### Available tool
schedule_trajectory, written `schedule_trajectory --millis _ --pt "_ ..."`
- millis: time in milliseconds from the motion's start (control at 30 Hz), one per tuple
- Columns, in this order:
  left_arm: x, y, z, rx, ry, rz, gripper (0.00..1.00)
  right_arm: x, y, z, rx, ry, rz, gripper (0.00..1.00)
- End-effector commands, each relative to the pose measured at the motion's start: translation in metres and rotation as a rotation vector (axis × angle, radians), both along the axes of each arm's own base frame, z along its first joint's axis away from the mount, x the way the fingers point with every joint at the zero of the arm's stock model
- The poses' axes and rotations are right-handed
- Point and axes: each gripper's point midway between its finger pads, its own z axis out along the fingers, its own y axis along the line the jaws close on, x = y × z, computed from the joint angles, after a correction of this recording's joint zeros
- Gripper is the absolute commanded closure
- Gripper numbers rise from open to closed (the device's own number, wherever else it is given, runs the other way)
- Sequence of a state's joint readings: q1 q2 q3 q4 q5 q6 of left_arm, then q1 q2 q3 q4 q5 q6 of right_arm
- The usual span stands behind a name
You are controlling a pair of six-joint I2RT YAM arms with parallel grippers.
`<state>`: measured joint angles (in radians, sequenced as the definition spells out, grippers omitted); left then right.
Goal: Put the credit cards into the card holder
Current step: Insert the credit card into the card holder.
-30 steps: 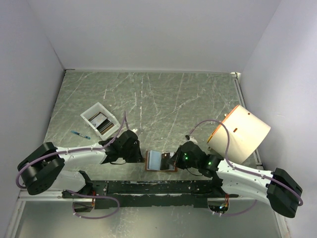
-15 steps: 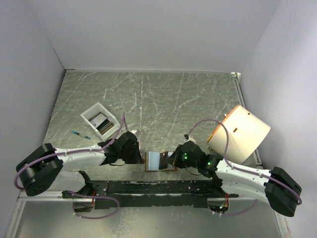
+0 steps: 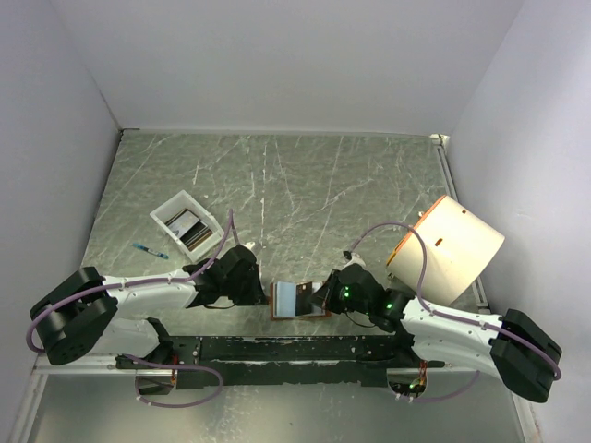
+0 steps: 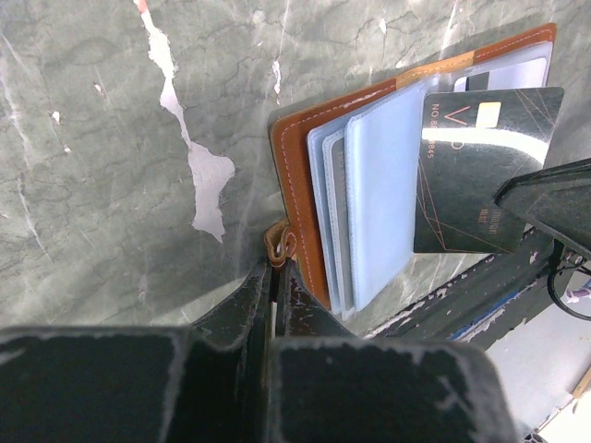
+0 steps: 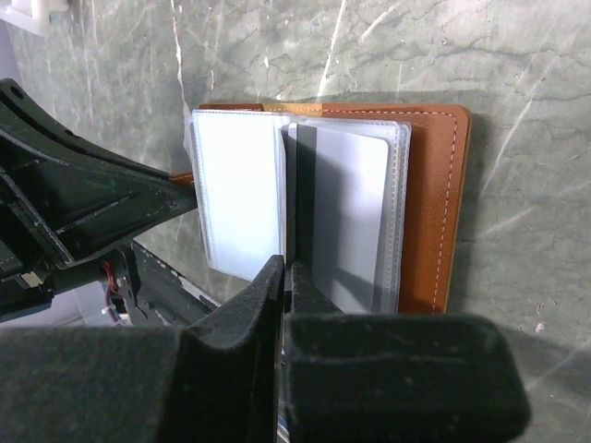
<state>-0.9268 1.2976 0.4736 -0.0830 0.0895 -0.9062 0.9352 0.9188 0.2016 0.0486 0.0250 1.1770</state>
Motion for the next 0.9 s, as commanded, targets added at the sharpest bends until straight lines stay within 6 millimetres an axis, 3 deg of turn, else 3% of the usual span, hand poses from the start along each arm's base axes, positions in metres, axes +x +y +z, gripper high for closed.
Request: schedule_trajectory --millis 0,500,867 --pt "-0.004 0.002 -0.005 0.014 0.004 -0.001 0.93 -0.005 -0.007 -0.015 -0.029 0.022 0.006 0.97" --pt "-0.003 0.003 -0.004 0.016 0.001 0.005 0.93 -0.012 -0.015 -0.025 -0.057 0.061 -0.006 0.92" --pt "-0.004 0.002 -0.006 0.019 0.007 0.0 0.93 -0.013 -0.011 -0.031 -0.079 0.082 0.022 0.93"
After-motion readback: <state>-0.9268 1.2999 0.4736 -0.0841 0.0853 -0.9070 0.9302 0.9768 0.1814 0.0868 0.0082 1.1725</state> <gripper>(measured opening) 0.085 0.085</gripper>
